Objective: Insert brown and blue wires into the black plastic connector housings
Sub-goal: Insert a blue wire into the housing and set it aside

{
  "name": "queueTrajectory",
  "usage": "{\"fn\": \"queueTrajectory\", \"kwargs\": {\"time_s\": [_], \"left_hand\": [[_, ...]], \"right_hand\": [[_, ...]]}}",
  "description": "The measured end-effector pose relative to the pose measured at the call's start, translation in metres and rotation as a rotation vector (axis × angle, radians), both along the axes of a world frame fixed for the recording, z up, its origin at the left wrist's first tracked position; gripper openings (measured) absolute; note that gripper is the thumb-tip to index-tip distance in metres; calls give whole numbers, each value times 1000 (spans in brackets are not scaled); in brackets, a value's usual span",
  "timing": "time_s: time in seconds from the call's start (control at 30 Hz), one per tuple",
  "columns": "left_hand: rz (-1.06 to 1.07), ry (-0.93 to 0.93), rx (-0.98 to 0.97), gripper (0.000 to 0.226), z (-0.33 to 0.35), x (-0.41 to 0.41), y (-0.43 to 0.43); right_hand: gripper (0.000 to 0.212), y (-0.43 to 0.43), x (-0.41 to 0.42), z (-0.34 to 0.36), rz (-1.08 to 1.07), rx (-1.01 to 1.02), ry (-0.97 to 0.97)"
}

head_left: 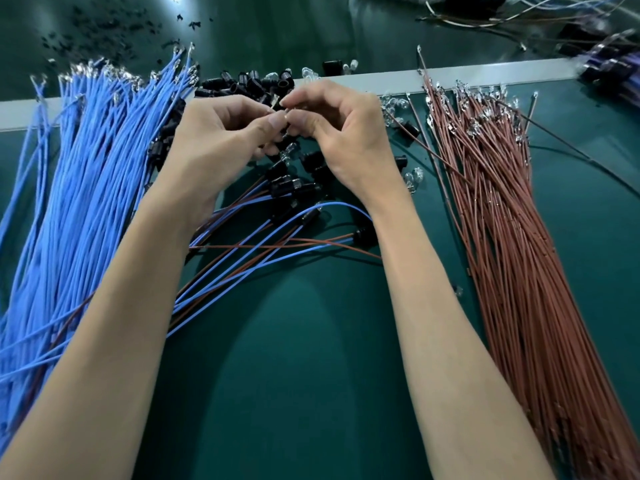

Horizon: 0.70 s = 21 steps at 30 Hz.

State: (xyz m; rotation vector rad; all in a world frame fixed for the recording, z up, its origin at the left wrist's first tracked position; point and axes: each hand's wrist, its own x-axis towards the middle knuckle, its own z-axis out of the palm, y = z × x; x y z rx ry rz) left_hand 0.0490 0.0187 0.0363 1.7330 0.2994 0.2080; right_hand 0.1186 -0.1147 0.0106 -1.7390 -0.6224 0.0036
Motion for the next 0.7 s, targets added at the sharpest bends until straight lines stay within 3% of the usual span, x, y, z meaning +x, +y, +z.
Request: {"fn": "queueTrajectory", "kwargs": {"time_s": [0.37,0.7], "left_hand": [[148,-96,-20,8,-4,4,-7],[165,-81,-74,8,-2,3,-8]], "right_hand": [[24,1,-1,4,-25,39,0],[19,1,-2,4,-96,41,-52]]}}
